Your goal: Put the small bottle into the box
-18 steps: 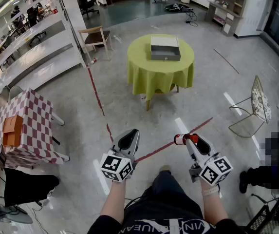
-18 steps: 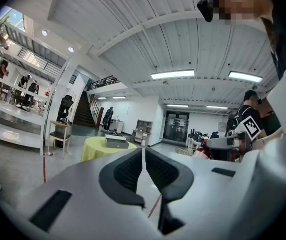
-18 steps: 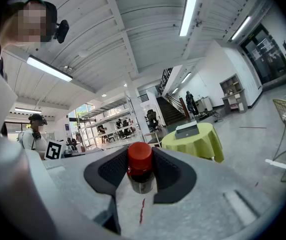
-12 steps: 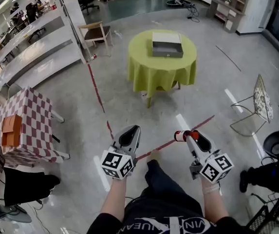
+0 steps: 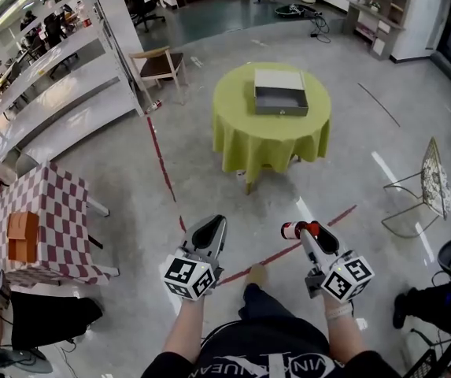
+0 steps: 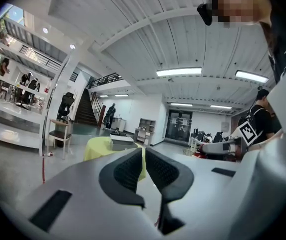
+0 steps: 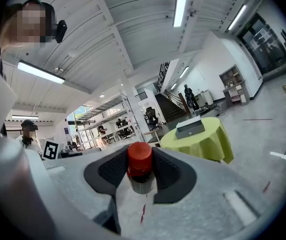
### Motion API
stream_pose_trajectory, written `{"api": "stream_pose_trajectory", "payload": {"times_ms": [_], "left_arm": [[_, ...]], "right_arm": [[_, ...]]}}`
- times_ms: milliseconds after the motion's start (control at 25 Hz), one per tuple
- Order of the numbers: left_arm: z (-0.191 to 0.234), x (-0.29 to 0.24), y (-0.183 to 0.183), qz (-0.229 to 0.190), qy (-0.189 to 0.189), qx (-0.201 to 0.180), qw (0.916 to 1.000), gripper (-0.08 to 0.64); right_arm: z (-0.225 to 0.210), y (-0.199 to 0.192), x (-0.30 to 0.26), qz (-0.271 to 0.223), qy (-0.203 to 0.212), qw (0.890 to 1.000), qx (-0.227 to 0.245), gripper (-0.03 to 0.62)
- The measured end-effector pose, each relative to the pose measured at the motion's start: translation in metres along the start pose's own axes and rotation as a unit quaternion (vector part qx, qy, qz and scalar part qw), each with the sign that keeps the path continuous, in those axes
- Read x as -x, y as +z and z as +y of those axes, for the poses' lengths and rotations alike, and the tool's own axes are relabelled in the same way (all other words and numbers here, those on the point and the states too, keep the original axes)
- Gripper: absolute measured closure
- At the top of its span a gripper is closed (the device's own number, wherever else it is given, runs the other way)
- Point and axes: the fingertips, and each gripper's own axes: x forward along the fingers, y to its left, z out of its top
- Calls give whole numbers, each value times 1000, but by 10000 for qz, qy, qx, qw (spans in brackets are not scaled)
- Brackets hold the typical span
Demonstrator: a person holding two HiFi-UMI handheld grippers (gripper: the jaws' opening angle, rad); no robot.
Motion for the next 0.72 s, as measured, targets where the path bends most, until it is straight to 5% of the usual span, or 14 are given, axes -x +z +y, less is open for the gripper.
{"api": "stream_pose_trajectory", "payload": {"times_ms": [720], "left_arm": [[86,-117,51,-28,149,-54,9999,534]], "right_arm": [[-80,57,-125,-82,85,9998,-185,451]]}}
